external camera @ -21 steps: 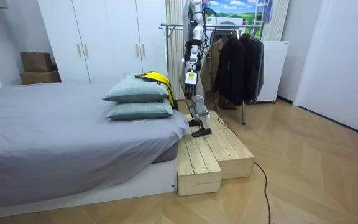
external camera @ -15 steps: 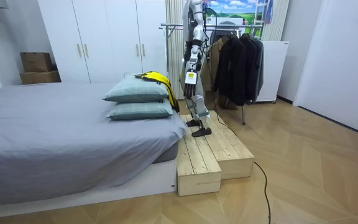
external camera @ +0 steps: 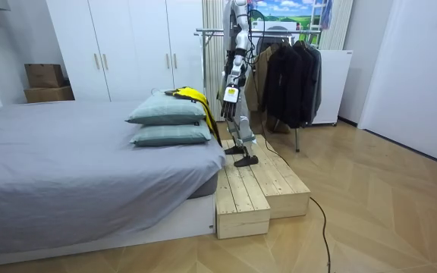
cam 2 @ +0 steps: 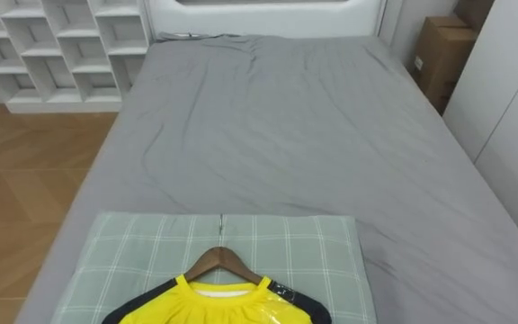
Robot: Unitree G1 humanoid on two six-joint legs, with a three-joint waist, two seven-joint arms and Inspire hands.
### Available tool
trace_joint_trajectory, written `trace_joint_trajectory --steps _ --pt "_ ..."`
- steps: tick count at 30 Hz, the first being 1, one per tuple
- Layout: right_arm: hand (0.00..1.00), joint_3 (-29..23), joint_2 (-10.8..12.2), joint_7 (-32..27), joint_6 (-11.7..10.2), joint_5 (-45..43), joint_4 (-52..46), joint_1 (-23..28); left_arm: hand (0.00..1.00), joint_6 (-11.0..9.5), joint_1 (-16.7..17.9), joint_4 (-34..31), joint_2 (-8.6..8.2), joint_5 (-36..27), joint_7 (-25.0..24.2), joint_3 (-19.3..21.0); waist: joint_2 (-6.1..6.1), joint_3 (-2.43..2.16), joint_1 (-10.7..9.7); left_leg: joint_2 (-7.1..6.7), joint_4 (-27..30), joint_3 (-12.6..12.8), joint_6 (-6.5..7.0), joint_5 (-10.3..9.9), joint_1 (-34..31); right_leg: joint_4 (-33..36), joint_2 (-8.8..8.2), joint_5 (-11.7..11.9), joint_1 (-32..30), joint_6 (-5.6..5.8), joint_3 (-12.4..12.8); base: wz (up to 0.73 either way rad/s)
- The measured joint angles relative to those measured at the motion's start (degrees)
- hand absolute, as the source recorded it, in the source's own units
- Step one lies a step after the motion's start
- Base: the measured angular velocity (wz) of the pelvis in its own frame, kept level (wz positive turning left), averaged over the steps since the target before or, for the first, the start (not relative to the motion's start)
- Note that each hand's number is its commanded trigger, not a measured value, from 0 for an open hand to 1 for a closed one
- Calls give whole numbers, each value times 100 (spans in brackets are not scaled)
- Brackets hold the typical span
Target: Hang clothes
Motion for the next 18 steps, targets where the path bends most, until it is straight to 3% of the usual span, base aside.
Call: trace_joint_trajectory --steps 10,18 --pt "0 -39 1 27 5 167 -1 95 0 -64 -7 0 -43 -123 172 203 18 -9 33 -1 0 35 0 0 5 4 -2 0 0 0 1 0" --pt "0 -47 1 -12 17 167 3 94 0 -111 134 -2 -53 -492 866 260 -11 -26 133 -10 2 110 0 0 7 -4 -21 -7 16 12 -36 1"
